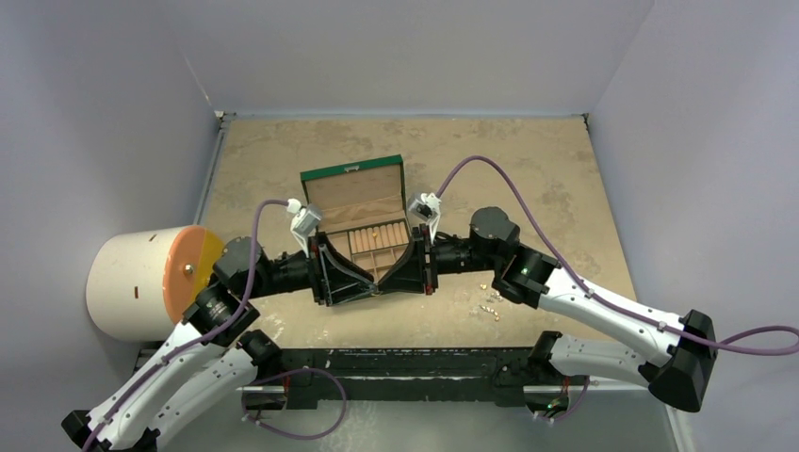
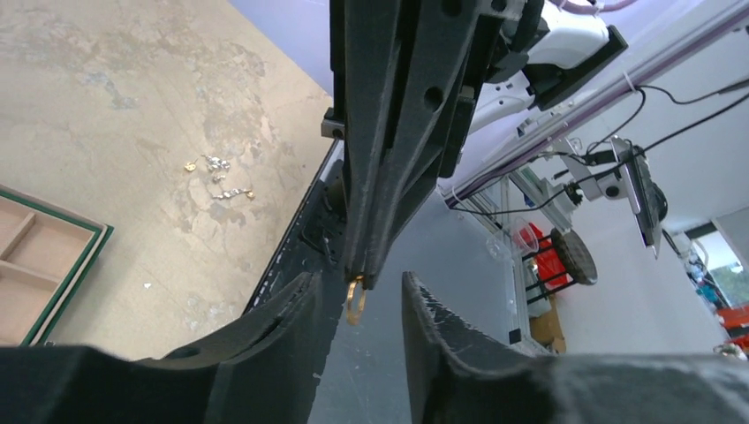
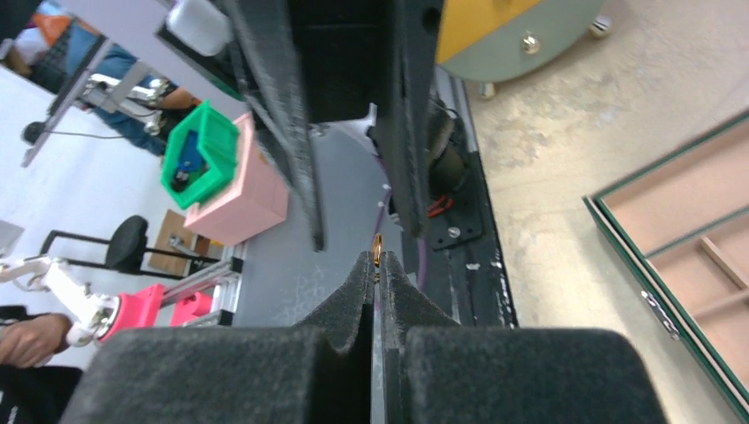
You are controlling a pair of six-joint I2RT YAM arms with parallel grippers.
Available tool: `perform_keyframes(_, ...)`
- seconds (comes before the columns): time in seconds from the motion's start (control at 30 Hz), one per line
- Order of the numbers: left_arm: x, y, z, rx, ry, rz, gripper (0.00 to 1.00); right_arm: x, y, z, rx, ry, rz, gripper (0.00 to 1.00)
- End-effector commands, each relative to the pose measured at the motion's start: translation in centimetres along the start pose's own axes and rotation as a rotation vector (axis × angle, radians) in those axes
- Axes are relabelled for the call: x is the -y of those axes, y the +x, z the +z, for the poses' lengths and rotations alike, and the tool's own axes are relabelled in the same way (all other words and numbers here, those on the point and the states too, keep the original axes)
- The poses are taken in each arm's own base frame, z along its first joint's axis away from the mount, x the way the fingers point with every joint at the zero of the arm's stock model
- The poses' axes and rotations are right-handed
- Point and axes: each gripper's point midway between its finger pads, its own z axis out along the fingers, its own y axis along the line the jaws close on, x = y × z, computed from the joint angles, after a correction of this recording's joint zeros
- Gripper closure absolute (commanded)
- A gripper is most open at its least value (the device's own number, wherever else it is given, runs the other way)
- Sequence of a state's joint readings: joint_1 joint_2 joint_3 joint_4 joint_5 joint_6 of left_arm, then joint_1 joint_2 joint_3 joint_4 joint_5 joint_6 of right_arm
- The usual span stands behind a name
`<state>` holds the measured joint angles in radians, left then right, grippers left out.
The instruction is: Organize the mixed jewelry
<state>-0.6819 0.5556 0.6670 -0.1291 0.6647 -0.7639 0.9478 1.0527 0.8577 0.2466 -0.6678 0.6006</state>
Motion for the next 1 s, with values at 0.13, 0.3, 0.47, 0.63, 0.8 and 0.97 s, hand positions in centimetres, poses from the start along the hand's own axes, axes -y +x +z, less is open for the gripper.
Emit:
perform_keyframes(0.13,-1.7,-2.9,-1.1,0.082,-0.195,0.107,0.48,3.0,-1.6,-1.0,0.036,0.231,-0.047,1.00)
perform_keyframes(0.3,-5.0,-3.7,-2.3,0.105,-0.400,0.139,0.47,7.0,-2.0,-1.7,0.022,0.448,-0.057,1.00)
perform_keyframes(0.47,-6.9,-5.7,-4.5,0.180,-0.579,0.200,0.47,12.3,-3.0,-3.2,0.018,0.742,-0.086,1.00)
perform_keyframes(0.63,-7.7,-7.2,-6.4,0.242,-0.691,0.254,0.48,17.1,-3.3,-4.7,-0.006,1.005,-0.118,1.00)
perform_keyframes(0.8,-9.2,-8.0,-8.1,0.304,-0.802,0.285,0.48,20.5,-3.4,-4.5,-0.025,1.138,-0.134,1.00)
perform_keyframes(0.97,-9.7,-8.3,-8.9,0.335,-0.845,0.292,0.49,23.1,-2.8,-2.9,-0.037,1.181,-0.113,1.00)
